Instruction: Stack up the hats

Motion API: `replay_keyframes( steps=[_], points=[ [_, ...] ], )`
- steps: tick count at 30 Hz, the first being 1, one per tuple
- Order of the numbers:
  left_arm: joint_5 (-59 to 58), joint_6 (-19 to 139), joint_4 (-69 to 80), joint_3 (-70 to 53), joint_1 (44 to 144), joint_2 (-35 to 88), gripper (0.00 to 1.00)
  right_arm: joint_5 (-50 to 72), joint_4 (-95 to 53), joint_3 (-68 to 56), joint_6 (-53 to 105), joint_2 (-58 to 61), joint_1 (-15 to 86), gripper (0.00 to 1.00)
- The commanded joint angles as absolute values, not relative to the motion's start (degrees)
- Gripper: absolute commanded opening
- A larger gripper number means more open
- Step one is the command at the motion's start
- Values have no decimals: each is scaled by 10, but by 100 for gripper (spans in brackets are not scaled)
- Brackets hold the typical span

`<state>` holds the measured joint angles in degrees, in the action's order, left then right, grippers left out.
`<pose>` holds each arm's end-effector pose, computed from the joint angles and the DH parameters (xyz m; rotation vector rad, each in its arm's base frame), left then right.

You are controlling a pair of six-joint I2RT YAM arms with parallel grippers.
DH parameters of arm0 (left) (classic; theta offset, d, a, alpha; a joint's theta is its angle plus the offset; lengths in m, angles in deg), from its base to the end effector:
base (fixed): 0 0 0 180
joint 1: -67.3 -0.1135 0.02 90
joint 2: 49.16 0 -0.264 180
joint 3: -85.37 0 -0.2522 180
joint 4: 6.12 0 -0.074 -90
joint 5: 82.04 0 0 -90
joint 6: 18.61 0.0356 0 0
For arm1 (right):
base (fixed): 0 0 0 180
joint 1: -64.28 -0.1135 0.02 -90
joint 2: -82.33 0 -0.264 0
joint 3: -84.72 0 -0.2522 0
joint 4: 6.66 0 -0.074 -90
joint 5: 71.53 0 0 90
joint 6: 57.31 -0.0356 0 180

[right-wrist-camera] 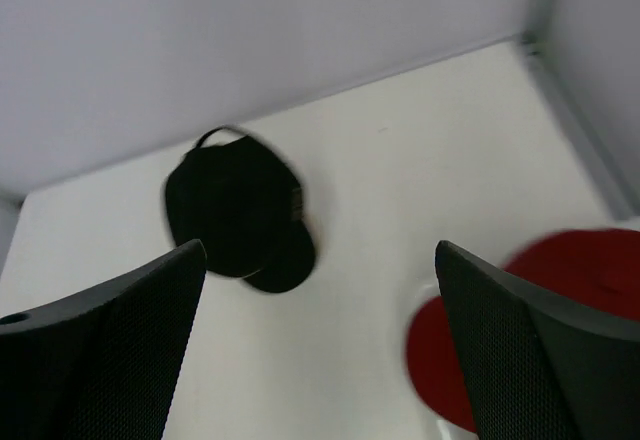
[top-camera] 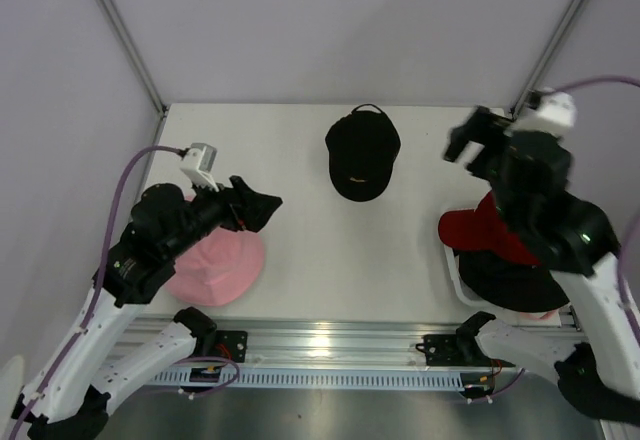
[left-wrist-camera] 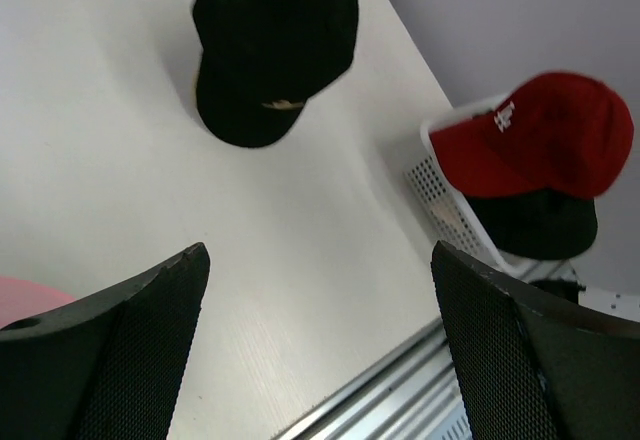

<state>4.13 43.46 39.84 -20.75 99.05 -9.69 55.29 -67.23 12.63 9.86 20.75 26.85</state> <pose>0.1106 -0.0713 0.4019 0.1118 1.8414 -0.8025 0.1463 0.0851 0.5029 0.2226 1.7583 0.1761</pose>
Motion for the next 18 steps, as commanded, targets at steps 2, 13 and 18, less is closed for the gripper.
replay_keyframes(
  steps=[2,13,18],
  points=[
    [2,444,339,-217,1017,-72,94,686,-796,61,110,312,353,99],
    [3,455,335,-237,1023,-74,98,487,-792,36,162,217,572,98],
    [40,453,315,-256,1023,-68,100,479,-782,23,172,212,573,99]
  ],
)
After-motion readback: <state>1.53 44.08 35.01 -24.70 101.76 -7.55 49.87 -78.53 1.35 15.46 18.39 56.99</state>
